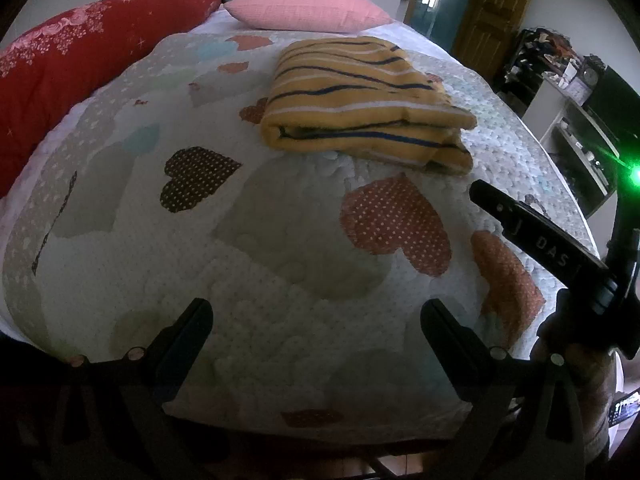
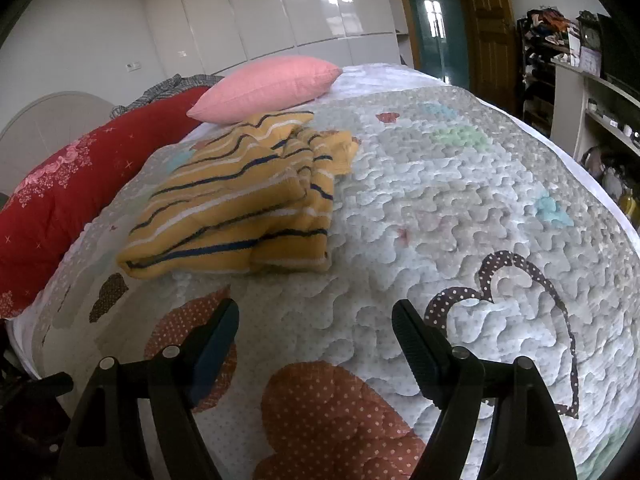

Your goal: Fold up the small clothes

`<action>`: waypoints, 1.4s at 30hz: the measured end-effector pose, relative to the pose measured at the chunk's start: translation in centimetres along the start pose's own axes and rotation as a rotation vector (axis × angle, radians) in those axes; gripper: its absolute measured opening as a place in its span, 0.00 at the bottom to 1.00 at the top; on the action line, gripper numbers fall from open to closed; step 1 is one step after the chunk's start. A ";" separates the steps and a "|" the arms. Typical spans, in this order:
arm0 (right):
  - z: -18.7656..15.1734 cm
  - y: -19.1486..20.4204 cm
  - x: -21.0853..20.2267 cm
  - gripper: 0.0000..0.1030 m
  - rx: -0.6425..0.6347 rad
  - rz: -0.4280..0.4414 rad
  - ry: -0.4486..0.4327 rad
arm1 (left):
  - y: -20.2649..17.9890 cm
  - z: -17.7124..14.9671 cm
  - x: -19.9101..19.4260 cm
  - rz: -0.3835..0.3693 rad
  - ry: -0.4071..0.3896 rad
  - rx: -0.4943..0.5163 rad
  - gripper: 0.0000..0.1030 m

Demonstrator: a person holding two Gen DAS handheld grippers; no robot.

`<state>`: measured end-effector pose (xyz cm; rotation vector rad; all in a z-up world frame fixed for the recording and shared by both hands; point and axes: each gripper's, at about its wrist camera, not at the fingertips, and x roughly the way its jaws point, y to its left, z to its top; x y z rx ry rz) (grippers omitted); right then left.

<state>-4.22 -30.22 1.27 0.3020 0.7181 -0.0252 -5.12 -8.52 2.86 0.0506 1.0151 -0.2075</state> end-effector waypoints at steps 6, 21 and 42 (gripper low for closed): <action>0.0 -0.2 -0.1 0.80 0.004 -0.001 -0.003 | 0.0 0.0 0.0 0.003 -0.001 -0.005 1.00; -0.3 -0.5 -1.3 0.81 0.015 -0.008 -0.029 | -0.5 -0.2 -1.0 0.035 -0.043 0.016 1.00; -0.9 1.1 -3.0 0.81 -0.034 -0.020 -0.077 | 1.1 0.1 -6.2 0.141 -0.335 -0.041 1.00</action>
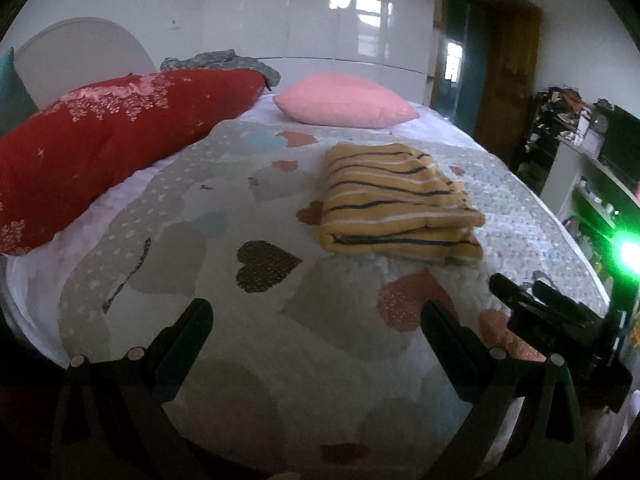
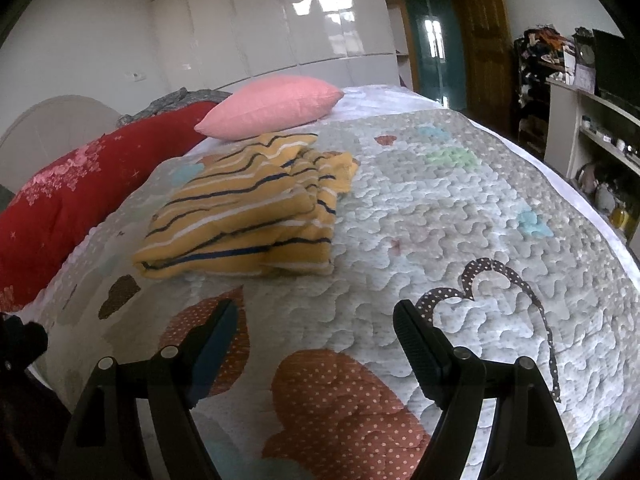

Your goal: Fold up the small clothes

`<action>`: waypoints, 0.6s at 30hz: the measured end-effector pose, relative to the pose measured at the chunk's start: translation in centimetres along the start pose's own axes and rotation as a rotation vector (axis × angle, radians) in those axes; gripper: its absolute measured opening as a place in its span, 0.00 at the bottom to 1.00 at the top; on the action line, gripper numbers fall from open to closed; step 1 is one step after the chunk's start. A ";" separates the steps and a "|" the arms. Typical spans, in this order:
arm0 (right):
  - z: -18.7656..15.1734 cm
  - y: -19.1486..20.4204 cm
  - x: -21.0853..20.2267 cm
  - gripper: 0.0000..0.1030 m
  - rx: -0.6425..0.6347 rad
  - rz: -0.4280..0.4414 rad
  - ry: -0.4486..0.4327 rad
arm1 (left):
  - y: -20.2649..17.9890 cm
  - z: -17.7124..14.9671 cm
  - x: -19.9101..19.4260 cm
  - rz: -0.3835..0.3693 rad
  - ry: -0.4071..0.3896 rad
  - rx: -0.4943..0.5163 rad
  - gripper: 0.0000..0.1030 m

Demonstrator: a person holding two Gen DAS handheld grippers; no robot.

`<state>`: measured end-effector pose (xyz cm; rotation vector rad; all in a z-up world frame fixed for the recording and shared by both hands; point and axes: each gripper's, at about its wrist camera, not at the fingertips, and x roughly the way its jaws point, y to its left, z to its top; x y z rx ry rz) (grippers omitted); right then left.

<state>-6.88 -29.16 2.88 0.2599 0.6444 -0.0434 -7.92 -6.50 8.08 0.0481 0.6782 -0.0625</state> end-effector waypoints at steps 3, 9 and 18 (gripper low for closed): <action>-0.1 0.4 -0.2 0.81 -0.022 -0.003 -0.006 | -0.2 -0.3 1.1 0.035 0.048 0.023 1.00; -0.3 0.1 -0.7 0.83 -0.017 -0.010 -0.016 | -1.3 -1.4 2.2 0.092 0.115 0.101 1.00; -0.7 1.1 -0.3 0.83 -0.055 -0.026 0.002 | -1.0 -2.3 3.6 0.040 0.184 0.101 1.00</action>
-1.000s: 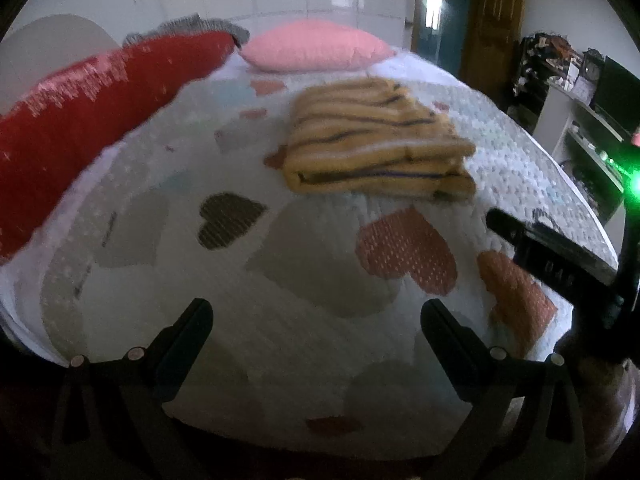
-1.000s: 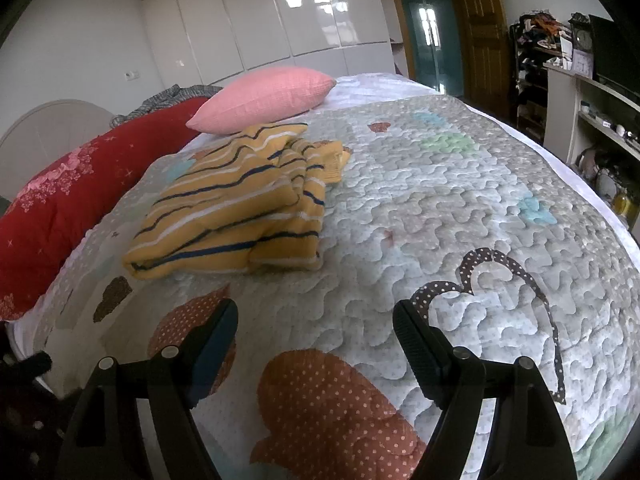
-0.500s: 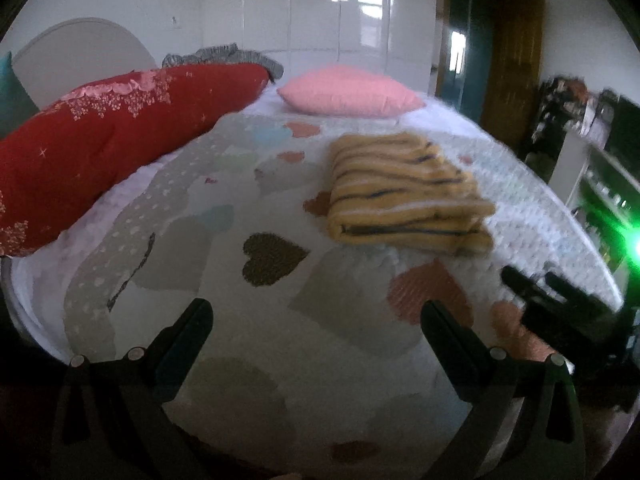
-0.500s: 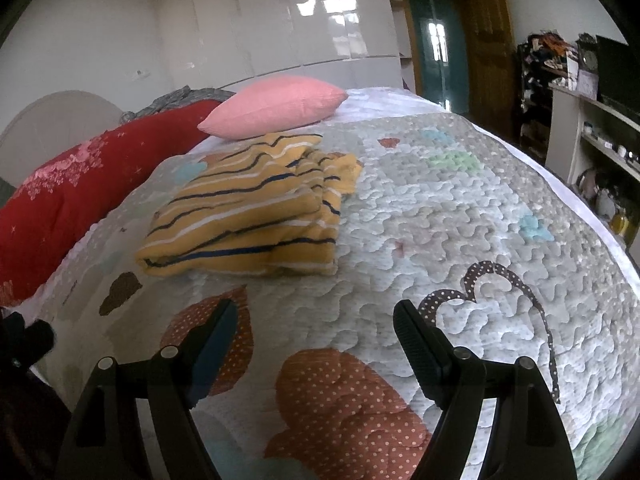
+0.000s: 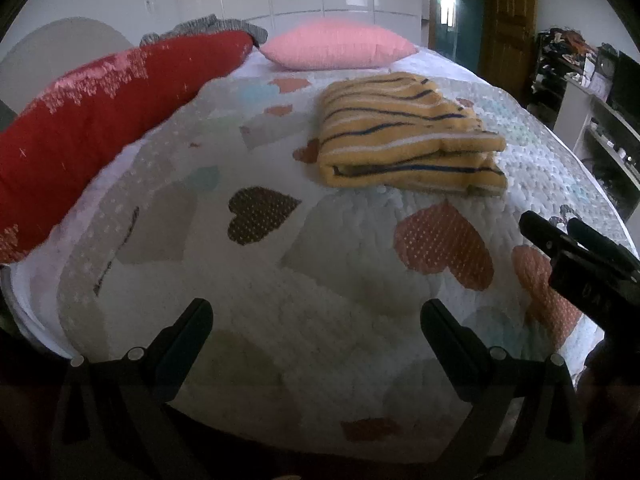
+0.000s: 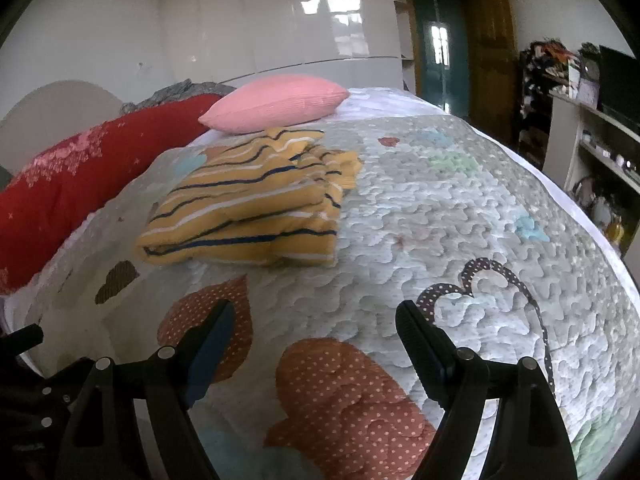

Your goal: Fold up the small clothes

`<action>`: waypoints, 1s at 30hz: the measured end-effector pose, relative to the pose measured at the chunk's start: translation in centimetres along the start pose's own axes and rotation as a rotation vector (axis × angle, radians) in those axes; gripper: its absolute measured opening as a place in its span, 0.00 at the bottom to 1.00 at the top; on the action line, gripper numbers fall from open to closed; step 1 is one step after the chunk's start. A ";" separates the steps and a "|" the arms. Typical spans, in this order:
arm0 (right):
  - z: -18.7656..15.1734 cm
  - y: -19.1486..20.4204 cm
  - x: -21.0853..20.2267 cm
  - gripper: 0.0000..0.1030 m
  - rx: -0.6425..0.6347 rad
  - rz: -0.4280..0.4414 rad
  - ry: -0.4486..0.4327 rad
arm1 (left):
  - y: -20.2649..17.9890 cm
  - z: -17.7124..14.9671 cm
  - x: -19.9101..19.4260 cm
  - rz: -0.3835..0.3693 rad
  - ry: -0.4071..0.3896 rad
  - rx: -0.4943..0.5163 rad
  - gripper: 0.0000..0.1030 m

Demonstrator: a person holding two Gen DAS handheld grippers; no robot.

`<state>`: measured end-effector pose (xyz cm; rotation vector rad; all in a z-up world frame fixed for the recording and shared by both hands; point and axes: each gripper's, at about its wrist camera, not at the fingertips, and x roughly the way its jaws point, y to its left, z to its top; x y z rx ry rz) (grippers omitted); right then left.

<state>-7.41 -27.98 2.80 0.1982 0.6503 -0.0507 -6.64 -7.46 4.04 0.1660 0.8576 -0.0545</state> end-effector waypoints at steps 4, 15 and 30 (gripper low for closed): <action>-0.1 0.9 0.2 0.84 -0.033 -0.002 0.002 | 0.3 -0.3 0.3 -0.004 0.015 -0.006 1.00; -0.5 1.8 0.6 0.84 -0.061 0.010 0.016 | 0.5 -0.5 0.8 -0.018 0.040 -0.008 1.00; -0.7 2.2 0.4 0.84 -0.082 0.015 0.010 | 0.7 -0.8 1.7 -0.067 0.083 -0.033 1.00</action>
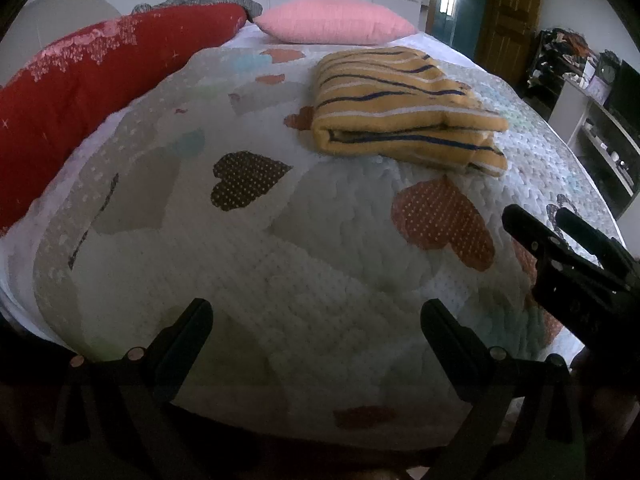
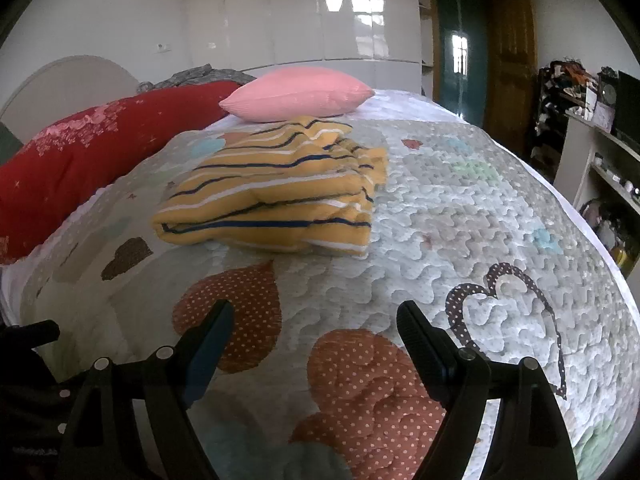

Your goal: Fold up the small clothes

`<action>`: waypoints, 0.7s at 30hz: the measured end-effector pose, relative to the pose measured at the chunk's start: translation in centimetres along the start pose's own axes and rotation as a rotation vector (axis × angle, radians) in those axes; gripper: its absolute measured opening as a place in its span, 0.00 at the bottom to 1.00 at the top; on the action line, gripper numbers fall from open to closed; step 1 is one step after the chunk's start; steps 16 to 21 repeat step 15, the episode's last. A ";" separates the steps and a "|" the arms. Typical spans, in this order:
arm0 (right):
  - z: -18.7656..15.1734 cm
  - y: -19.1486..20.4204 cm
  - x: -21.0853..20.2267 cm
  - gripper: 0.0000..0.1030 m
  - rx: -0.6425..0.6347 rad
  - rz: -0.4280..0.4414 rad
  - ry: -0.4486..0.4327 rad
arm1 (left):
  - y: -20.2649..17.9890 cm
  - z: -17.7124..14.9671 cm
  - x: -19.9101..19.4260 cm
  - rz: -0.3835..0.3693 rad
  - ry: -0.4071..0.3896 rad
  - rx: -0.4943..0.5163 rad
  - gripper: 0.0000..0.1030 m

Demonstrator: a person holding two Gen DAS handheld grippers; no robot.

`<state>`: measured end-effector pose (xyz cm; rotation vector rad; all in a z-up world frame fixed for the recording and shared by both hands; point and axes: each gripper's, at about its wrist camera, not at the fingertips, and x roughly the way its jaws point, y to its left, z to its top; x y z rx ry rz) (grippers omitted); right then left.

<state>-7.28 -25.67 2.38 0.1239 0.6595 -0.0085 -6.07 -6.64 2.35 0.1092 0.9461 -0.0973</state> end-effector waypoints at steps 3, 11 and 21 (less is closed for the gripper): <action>0.0 0.2 0.0 0.85 -0.011 0.002 -0.004 | 0.1 -0.1 0.1 -0.005 0.002 -0.004 1.00; -0.1 0.7 0.0 0.85 -0.027 0.004 -0.003 | 0.2 -0.2 0.1 -0.014 -0.011 0.003 1.00; -0.1 0.8 0.1 0.85 -0.033 0.007 -0.002 | 0.3 -0.1 0.3 -0.021 0.000 -0.008 1.00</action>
